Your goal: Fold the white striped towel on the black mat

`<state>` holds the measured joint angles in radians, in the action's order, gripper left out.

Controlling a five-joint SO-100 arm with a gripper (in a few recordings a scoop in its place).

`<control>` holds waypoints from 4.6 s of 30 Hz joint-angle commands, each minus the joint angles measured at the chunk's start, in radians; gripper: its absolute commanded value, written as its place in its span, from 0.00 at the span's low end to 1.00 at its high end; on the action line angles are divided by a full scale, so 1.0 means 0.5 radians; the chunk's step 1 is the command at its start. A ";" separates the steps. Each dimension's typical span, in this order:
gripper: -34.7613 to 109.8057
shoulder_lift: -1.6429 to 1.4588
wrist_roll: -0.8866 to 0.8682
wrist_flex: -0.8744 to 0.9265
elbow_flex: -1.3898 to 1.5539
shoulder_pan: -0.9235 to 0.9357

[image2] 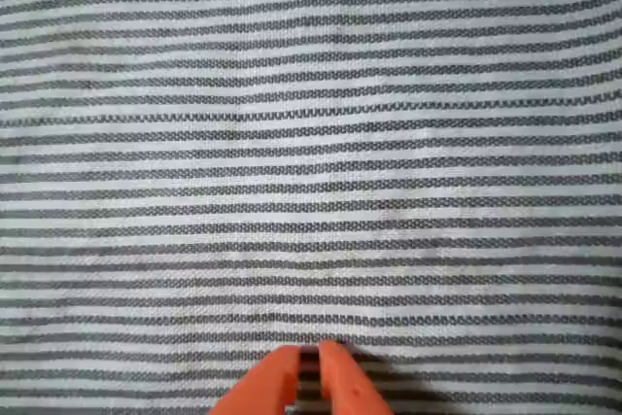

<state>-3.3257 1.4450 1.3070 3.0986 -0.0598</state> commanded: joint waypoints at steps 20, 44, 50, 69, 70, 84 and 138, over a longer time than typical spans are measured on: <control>0.24 0.267 0.178 -0.021 -0.451 -0.058; 0.27 3.212 -0.963 0.276 -3.188 -1.338; 0.30 3.872 -0.997 0.184 -3.568 -1.338; 0.35 4.550 -1.062 -0.086 -3.893 -1.246; 0.35 4.550 -1.074 -0.098 -3.887 -1.249; 0.33 4.556 -1.015 -0.279 -3.525 -1.279; 0.24 3.157 0.058 0.430 -3.381 0.135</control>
<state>-1.7472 1.4419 1.5662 1.3775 -0.0782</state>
